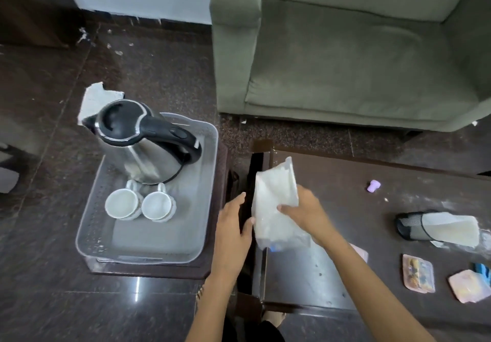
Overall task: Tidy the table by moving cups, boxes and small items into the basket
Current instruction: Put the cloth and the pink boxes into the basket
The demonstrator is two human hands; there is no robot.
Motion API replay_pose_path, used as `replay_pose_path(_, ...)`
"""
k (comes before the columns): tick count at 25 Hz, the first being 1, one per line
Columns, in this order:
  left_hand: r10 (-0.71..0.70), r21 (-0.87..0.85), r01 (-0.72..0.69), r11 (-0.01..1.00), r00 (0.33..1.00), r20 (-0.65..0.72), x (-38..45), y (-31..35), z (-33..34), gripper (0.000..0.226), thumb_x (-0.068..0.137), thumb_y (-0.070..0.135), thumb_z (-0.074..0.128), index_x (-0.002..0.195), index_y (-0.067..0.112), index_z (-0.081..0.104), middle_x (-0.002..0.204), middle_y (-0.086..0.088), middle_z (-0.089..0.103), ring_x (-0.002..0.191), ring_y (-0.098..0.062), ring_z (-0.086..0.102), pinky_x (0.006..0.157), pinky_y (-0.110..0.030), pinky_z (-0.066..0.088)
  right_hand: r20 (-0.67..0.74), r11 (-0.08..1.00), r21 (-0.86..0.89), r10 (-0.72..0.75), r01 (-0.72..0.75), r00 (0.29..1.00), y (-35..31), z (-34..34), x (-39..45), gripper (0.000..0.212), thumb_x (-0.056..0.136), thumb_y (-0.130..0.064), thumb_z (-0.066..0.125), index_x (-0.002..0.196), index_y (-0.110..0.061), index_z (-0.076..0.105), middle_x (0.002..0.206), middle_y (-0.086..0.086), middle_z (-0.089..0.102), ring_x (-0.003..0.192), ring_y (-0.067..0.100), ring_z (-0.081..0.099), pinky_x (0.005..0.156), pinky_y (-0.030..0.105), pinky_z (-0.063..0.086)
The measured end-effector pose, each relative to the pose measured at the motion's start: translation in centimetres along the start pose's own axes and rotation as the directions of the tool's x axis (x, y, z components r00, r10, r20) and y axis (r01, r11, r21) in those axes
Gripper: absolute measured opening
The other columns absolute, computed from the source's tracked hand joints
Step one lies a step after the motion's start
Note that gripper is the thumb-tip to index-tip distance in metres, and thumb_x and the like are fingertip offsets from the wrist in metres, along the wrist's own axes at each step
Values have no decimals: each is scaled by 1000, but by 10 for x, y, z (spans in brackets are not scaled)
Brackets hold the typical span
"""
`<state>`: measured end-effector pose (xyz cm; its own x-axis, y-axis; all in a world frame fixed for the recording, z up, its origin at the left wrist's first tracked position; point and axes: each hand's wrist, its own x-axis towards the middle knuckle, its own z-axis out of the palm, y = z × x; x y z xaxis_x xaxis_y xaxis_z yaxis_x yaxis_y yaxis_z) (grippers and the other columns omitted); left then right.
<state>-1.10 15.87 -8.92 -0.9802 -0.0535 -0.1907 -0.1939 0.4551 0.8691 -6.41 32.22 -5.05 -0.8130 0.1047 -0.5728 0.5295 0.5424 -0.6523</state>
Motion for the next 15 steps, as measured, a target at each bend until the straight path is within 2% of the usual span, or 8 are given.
replay_pose_path(1,-16,-24,15,1000,999,-28,1,-2,-10,48,88,6,59,133,19,48,126,10,52,119,-11,48,104,-32,40,11,989,147,9,-11,1000,-18,10,3,40,81,-5,64,120,-12,57,114,6,65,104,26,61,91,43,51)
replay_pose_path(3,-40,-60,34,998,994,-101,6,-7,-33,39,91,9,56,129,17,51,121,7,56,112,-12,51,99,-32,43,15,975,222,-10,6,1000,-55,35,16,39,81,-2,61,118,-14,57,114,8,65,103,27,62,90,49,52)
replay_pose_path(6,-56,-36,51,998,986,-156,14,-13,-65,34,94,17,52,128,17,52,124,5,56,113,-9,47,95,-5,30,-25,989,138,-44,47,999,-105,71,38,36,82,1,56,116,-8,55,112,10,63,97,26,60,79,38,54)
replay_pose_path(8,-43,3,44,999,988,-151,23,-17,-80,33,95,18,52,128,17,53,129,4,55,117,-10,45,93,3,21,-62,998,7,-54,54,997,-127,93,51,35,84,0,53,118,-2,49,108,11,58,91,25,56,69,31,46)
replay_pose_path(10,-47,29,50,998,992,-115,33,-20,-88,36,94,18,52,130,18,52,133,2,54,122,-13,44,95,0,20,-68,996,-86,-40,34,997,-140,112,63,34,86,-2,51,118,0,43,111,17,57,96,31,57,70,33,44)
replay_pose_path(12,-54,56,58,997,996,-67,41,-21,-88,40,94,21,54,133,17,51,137,-2,52,127,-16,41,99,-7,21,-44,992,-123,-3,-3,999,-142,123,73,34,88,-8,51,119,-1,40,116,20,57,104,37,57,78,37,48)
replay_pose_path(14,-72,53,74,996,997,-37,49,-20,-86,46,91,27,59,134,15,50,139,-6,51,130,-19,40,103,-15,24,-36,996,-85,38,-41,999,-140,123,81,30,89,-17,52,115,-4,47,112,19,60,102,36,60,85,44,54)
replay_pose_path(15,-86,45,87,995,996,-21,54,-20,-86,50,89,30,62,135,15,49,140,-6,50,131,-19,40,105,-19,26,-51,997,-65,32,-35,998,-139,120,85,27,90,-22,53,109,-3,54,105,19,64,95,35,63,83,47,56)
